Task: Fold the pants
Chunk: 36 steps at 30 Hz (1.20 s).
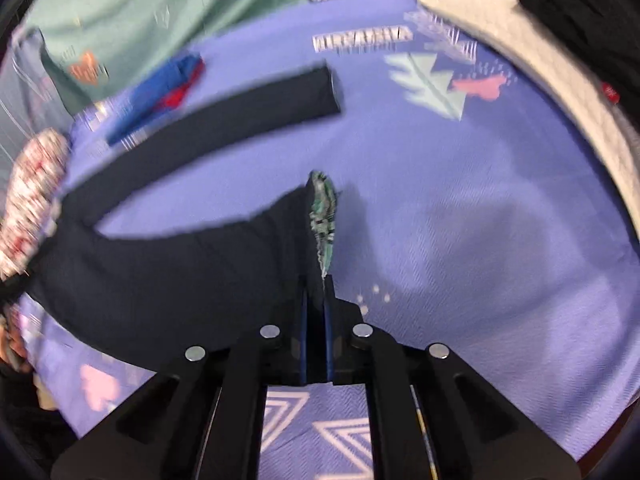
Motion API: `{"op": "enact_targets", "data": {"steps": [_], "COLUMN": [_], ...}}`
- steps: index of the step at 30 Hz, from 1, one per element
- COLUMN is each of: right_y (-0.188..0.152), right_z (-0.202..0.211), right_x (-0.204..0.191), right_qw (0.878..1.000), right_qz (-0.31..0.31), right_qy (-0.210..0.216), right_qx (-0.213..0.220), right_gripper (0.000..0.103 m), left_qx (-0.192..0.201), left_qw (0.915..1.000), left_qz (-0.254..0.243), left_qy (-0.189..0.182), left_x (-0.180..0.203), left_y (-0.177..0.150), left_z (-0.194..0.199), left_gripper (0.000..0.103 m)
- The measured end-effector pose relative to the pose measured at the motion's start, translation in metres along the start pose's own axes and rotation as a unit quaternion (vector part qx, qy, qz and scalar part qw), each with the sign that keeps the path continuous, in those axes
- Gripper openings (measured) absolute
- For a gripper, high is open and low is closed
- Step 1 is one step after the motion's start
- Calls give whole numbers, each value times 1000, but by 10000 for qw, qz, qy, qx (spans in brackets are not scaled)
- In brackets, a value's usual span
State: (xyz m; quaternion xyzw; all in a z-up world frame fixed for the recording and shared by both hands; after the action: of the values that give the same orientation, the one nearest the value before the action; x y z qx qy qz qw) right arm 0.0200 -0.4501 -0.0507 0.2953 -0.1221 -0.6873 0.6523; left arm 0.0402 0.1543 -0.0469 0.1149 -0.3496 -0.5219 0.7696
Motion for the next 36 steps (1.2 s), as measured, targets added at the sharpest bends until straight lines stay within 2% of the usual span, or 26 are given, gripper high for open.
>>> {"op": "enact_targets", "data": {"steps": [2, 4, 7, 10, 11, 13, 14, 15, 16, 19, 20, 21, 22, 23, 24, 26, 29, 31, 34, 35, 36], "right_y": [8, 13, 16, 6, 1, -8, -14, -17, -22, -36, -42, -46, -48, -49, -49, -40, -22, -22, -42, -45, -46], "right_z": [23, 42, 64, 52, 42, 32, 24, 20, 12, -14, -25, -32, -32, -32, -28, -10, 26, 30, 3, -3, -4], "right_x": [-2, 0, 10, 27, 28, 24, 17, 14, 12, 10, 9, 5, 0, -8, -11, -13, -7, 3, 15, 21, 30], "right_qw": [9999, 9996, 9990, 9980, 9981, 9986, 9985, 9984, 9980, 9971, 9963, 9952, 9936, 9929, 9931, 9924, 9913, 9911, 9865, 9838, 9820], "right_qz": [17, 48, -4, -98, -171, -167, -69, -8, 66, 76, 108, 197, 432, 598, 604, 799, 917, 864, 826, 796, 711], "right_qy": [35, -113, -304, -621, -594, -472, -501, -540, -595, -520, -500, -536, -733, -620, -592, -715, -905, -945, -1068, -1231, -1429], "right_qx": [133, 239, 320, 40, -63, -161, -184, -183, -221, -542, -696, -799, -744, -819, -809, -601, -265, -375, -931, -1032, -1015], "right_gripper": [6, 3, 1, 3, 6, 26, 53, 74, 77, 78, 74, 57, 52, 14, 6, 5, 5, 6, 7, 10, 19], "left_qx": [43, 1, -262, -877, -943, -775, -646, -550, -488, -597, -655, -708, -681, -647, -642, -646, -694, -729, -738, -679, -603], "left_qw": [10000, 9999, 9991, 9933, 9926, 9933, 9941, 9951, 9954, 9949, 9945, 9941, 9940, 9938, 9939, 9944, 9933, 9927, 9918, 9919, 9921], "left_qz": [-52, -113, -157, -91, -20, 6, 39, 86, 129, 180, 189, 187, 141, 76, 56, 104, 66, 22, 18, 17, 7], "left_qy": [-25, 35, 291, 748, 766, 858, 865, 813, 820, 790, 792, 796, 847, 898, 899, 827, 924, 965, 1039, 1075, 1096], "left_x": [4, 3, -11, -38, -43, -49, -51, -52, -55, -60, -62, -61, -61, -61, -59, -55, -54, -54, -57, -59, -59], "left_y": [-1, -7, -21, -45, -50, -48, -44, -40, -37, -38, -39, -41, -42, -42, -42, -41, -41, -42, -40, -38, -34], "left_z": [16, 26, 24, -2, -5, 2, 8, 13, 16, 12, 8, 4, 1, -1, -1, -3, -5, -5, 4, 12, 19], "left_gripper": [15, 15, 16, 28, 38, 51, 62, 71, 73, 74, 74, 74, 74, 74, 74, 74, 74, 74, 74, 74, 74]}}
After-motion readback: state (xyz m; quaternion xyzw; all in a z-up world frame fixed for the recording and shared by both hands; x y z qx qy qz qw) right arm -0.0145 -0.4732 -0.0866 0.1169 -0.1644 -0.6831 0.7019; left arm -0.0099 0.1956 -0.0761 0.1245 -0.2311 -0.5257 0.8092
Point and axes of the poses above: each gripper's, at about its wrist camera, not at the fingertips, and z roughly against the way its jaws point, x to its right, y to its top, the point moved 8 cm from there along -z, roughly the way its jaws point, and after that the axes turned 3 degrees about z, right-handed, at the moved point
